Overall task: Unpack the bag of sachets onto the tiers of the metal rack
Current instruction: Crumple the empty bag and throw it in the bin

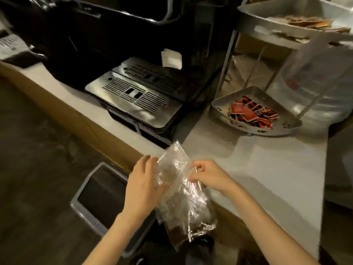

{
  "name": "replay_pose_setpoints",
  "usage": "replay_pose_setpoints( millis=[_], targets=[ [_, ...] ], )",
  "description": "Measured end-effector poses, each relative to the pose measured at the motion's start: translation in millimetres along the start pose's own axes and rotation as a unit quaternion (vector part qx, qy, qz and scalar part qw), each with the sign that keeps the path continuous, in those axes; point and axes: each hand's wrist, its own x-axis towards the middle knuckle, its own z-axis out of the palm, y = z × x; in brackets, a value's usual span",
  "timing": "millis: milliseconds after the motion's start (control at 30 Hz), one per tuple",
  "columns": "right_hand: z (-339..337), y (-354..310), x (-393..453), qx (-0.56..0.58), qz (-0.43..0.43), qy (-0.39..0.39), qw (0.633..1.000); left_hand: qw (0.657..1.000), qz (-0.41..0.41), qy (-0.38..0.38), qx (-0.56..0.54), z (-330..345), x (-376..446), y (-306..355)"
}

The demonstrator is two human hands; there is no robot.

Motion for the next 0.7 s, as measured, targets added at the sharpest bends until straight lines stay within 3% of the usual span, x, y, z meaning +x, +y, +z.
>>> replay_pose_setpoints(
  millis=[100, 200, 333, 433, 500, 600, 700],
  targets=[
    [59, -10, 5, 0.026, -0.005, 0.002, 1.000, 0.999, 0.006, 0.022, -0.026, -1, -27, -43],
    [114, -14, 16, 0.058, 0.000, 0.002, 0.998, 0.983, -0.028, -0.083, -0.161, -10, -43, -95],
    [175, -16, 38, 0.120, 0.044, -0.023, 0.992, 0.878, -0.129, -0.242, -0.393, -27, -54, -157],
    [215, -7, 59, 0.158, 0.072, -0.050, 0.984, 0.840, -0.113, -0.310, -0.431, -36, -64, -197],
    [239, 3, 72, 0.170, 0.083, -0.074, 0.979, 0.844, -0.113, -0.324, -0.412, -31, -69, -220],
    [268, 19, 89, 0.188, 0.122, -0.088, 0.971, 0.901, -0.107, -0.312, -0.283, -14, -71, -251],
    [288, 27, 101, 0.232, 0.170, -0.078, 0.955, 0.934, -0.103, -0.291, -0.178, 3, -66, -275]
  ],
)
